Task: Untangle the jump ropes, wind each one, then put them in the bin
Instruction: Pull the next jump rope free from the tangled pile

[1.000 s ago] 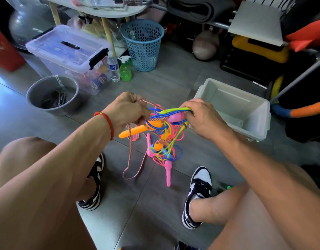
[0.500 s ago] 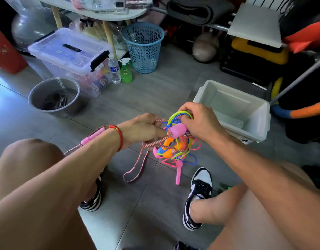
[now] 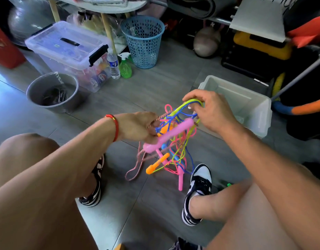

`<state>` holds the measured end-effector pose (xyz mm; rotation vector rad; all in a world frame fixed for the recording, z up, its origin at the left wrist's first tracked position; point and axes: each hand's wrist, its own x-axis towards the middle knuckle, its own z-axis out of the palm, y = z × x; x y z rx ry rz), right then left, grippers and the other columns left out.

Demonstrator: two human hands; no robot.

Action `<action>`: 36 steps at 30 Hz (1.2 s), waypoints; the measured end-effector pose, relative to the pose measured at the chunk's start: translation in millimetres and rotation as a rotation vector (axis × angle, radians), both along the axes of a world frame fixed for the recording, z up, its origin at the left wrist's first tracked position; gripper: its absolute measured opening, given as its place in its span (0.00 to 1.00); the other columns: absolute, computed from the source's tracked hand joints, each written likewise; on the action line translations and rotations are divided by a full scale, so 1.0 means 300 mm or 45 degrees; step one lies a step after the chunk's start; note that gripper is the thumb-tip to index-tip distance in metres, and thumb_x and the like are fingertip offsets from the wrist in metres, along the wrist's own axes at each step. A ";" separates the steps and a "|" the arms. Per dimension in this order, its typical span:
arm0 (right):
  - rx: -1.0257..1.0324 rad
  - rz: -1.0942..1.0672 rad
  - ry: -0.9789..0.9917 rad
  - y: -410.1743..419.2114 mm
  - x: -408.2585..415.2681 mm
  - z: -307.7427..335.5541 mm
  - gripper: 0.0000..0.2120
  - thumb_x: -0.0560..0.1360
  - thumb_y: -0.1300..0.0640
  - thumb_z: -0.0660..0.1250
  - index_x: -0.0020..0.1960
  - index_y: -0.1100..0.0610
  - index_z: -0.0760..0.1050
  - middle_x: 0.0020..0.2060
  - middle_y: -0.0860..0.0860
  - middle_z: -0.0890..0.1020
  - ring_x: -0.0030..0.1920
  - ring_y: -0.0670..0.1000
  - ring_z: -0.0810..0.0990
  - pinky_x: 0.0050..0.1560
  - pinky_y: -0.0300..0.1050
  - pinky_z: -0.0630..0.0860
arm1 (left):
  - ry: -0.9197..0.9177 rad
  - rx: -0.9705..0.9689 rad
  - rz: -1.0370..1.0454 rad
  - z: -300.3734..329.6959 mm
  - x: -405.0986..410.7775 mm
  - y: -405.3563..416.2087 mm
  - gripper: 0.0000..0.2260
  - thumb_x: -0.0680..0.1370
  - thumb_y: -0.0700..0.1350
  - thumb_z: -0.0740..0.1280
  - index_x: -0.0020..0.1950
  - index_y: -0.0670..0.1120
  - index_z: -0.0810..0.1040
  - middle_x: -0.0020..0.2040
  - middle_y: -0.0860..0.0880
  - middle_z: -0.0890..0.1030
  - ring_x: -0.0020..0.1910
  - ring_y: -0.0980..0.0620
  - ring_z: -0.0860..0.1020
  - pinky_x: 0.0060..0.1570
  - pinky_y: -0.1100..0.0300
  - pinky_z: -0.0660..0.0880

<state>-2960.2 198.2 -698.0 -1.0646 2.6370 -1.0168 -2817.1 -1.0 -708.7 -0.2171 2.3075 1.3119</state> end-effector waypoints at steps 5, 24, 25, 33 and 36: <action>-0.014 0.103 -0.194 0.028 -0.020 0.001 0.13 0.74 0.66 0.68 0.50 0.50 0.83 0.35 0.48 0.85 0.36 0.46 0.84 0.46 0.52 0.82 | -0.103 -0.360 -0.162 0.051 0.017 -0.003 0.17 0.71 0.56 0.73 0.45 0.47 0.69 0.41 0.51 0.75 0.41 0.50 0.69 0.43 0.54 0.69; 0.237 0.075 -0.535 0.096 -0.126 0.006 0.07 0.79 0.52 0.70 0.44 0.52 0.78 0.33 0.52 0.82 0.36 0.50 0.74 0.44 0.48 0.71 | 0.795 0.000 1.148 0.166 -0.027 -0.092 0.14 0.72 0.49 0.64 0.29 0.47 0.81 0.28 0.40 0.68 0.25 0.47 0.63 0.28 0.58 0.58; 0.125 0.048 -0.652 0.103 -0.129 0.008 0.06 0.79 0.54 0.70 0.44 0.53 0.78 0.34 0.55 0.81 0.36 0.49 0.75 0.44 0.48 0.73 | 0.799 -0.038 1.196 0.167 -0.024 -0.106 0.14 0.72 0.50 0.64 0.29 0.48 0.81 0.28 0.40 0.69 0.24 0.47 0.63 0.28 0.59 0.58; -0.023 0.062 -0.276 0.118 -0.167 0.039 0.05 0.74 0.58 0.76 0.49 0.57 0.83 0.51 0.50 0.81 0.53 0.43 0.79 0.59 0.33 0.73 | 0.895 0.228 1.329 0.219 -0.009 -0.145 0.15 0.77 0.42 0.65 0.31 0.45 0.80 0.33 0.44 0.81 0.21 0.52 0.63 0.24 0.63 0.58; -0.016 0.062 -0.783 0.115 -0.124 0.058 0.05 0.78 0.59 0.69 0.51 0.60 0.79 0.51 0.56 0.80 0.55 0.55 0.80 0.61 0.63 0.79 | 0.886 0.321 1.167 0.234 0.001 -0.131 0.13 0.80 0.41 0.64 0.35 0.42 0.76 0.34 0.47 0.83 0.20 0.53 0.61 0.22 0.66 0.57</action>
